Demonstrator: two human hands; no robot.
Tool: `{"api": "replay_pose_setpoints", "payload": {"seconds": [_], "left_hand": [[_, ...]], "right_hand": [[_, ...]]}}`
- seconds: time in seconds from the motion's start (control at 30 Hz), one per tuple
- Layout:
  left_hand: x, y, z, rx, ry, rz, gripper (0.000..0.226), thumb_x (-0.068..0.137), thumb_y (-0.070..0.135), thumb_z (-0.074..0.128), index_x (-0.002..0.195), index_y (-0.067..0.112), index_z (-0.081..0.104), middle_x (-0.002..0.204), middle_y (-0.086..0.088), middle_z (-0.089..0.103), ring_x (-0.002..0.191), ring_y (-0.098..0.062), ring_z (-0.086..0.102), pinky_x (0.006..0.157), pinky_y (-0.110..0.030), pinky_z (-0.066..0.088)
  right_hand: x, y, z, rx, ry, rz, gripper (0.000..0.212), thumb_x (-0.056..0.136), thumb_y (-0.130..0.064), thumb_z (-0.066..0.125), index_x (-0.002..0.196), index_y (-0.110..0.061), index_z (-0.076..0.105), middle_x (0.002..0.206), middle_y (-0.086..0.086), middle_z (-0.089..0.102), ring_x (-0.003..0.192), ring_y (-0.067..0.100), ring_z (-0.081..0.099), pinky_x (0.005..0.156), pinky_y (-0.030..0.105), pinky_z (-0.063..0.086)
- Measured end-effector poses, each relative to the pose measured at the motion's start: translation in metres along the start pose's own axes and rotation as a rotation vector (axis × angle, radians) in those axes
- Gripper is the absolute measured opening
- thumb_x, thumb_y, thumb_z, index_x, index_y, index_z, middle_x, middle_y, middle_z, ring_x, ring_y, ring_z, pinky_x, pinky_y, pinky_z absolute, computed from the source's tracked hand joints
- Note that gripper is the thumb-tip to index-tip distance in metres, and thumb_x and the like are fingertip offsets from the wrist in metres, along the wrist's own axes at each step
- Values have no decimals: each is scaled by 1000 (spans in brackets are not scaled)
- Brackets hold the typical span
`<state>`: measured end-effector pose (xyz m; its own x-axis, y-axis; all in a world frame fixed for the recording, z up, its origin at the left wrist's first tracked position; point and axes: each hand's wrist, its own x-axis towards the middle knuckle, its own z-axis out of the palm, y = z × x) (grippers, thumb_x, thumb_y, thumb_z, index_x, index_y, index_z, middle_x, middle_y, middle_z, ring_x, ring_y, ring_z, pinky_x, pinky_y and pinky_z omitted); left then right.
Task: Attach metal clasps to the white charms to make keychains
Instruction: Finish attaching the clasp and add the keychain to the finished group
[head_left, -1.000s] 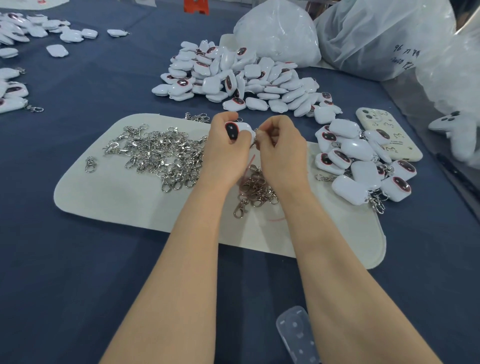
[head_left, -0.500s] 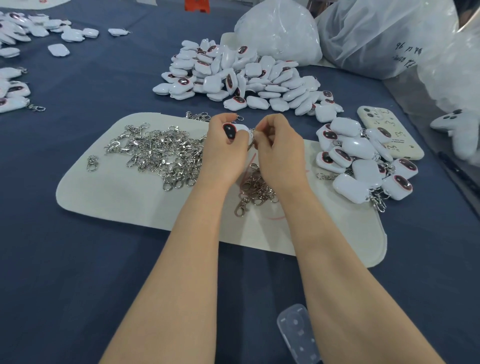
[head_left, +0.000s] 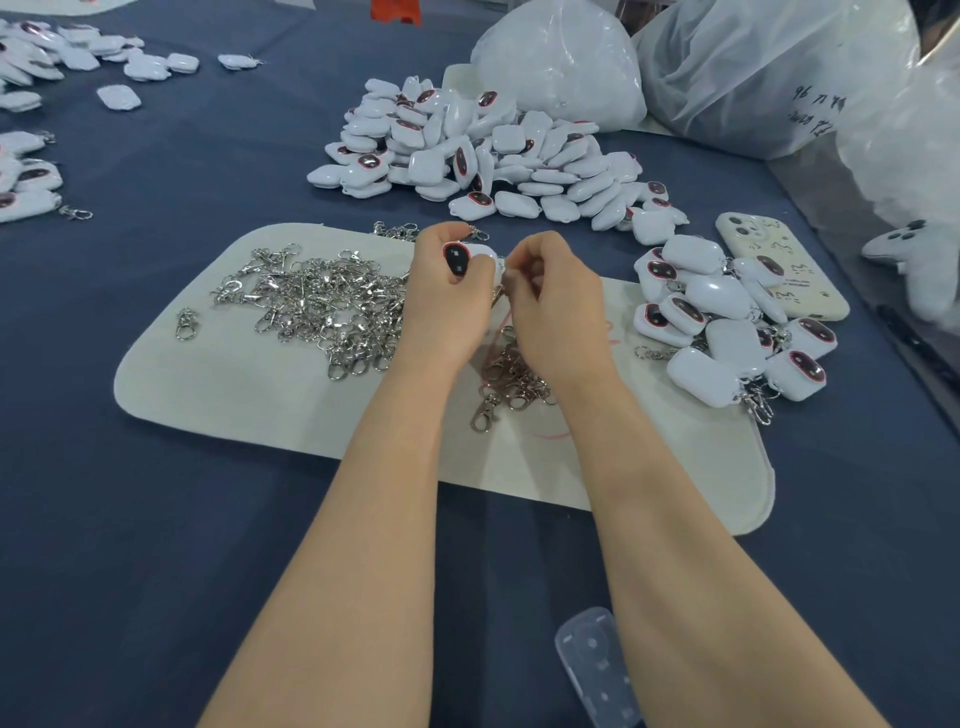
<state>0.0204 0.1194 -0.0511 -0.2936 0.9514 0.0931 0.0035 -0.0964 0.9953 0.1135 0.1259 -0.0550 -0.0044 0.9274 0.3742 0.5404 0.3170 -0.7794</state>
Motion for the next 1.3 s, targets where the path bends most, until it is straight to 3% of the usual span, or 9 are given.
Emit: {"api": "replay_pose_setpoints", "payload": {"seconds": [0.13, 0.27, 0.43, 0.53, 0.73, 0.93, 1.03, 1.13, 1.3], "left_hand": [[0, 3, 1, -150, 10, -98, 22, 90, 4, 45, 105, 18, 50, 76, 1, 52, 50, -9, 44, 54, -25, 39], [0, 9, 1, -391, 18, -220, 19, 91, 0, 43, 101, 14, 51, 72, -4, 52, 46, -8, 44, 45, -19, 39], [-2, 14, 1, -596, -40, -349, 13, 93, 1, 41, 88, 8, 50, 50, 2, 48, 40, -6, 41, 40, -16, 37], [-2, 14, 1, -621, -44, -377, 13, 94, 2, 42, 85, 8, 50, 41, 6, 44, 38, -5, 41, 40, -15, 36], [0, 12, 0, -513, 26, -276, 13, 93, 2, 44, 88, 12, 51, 65, -2, 46, 43, -7, 39, 44, -20, 36], [0, 6, -4, 47, 35, 58, 29, 87, 5, 46, 111, 20, 51, 78, 8, 51, 56, -2, 47, 61, -18, 39], [-1, 5, -1, 141, 37, 138, 30, 86, 5, 46, 110, 22, 51, 75, 11, 51, 52, 5, 46, 56, -11, 37], [-2, 6, 4, -13, 50, 20, 30, 87, 3, 46, 113, 17, 50, 85, 3, 55, 59, -6, 51, 61, -18, 43], [-3, 10, 6, -444, 85, -252, 20, 91, 0, 43, 105, 11, 51, 76, -5, 52, 48, -8, 43, 43, -18, 39]], "right_hand": [[-1, -2, 0, 36, 16, -24, 20, 87, 0, 50, 103, -9, 54, 82, 3, 57, 76, 15, 50, 69, 22, 39], [1, -3, 0, 181, 45, 83, 11, 89, -7, 55, 95, -16, 59, 87, -7, 61, 82, 7, 55, 77, 15, 43], [2, -5, -1, 250, 108, 67, 11, 93, -6, 53, 88, -16, 52, 82, -4, 59, 81, 18, 58, 81, 32, 49], [1, -6, -2, 193, 150, 14, 9, 92, -5, 53, 90, -13, 57, 82, -4, 61, 78, 12, 57, 76, 22, 46], [0, -7, -4, 1, 85, -93, 9, 91, -2, 52, 91, -1, 61, 87, 6, 64, 80, 16, 55, 74, 21, 41], [4, -3, -5, -101, -18, -87, 12, 91, -1, 49, 92, -2, 61, 86, 7, 64, 81, 20, 55, 69, 23, 38], [2, -2, -3, -58, 4, -47, 11, 91, -4, 50, 93, -6, 61, 87, 2, 64, 79, 13, 54, 70, 17, 38], [2, -2, -1, 123, 10, 88, 12, 89, -7, 54, 98, -12, 61, 81, -8, 60, 72, 1, 53, 70, 12, 41], [2, 0, 2, 205, 18, 145, 10, 88, -8, 57, 93, -16, 61, 83, -9, 62, 82, 10, 61, 78, 21, 48]]}}
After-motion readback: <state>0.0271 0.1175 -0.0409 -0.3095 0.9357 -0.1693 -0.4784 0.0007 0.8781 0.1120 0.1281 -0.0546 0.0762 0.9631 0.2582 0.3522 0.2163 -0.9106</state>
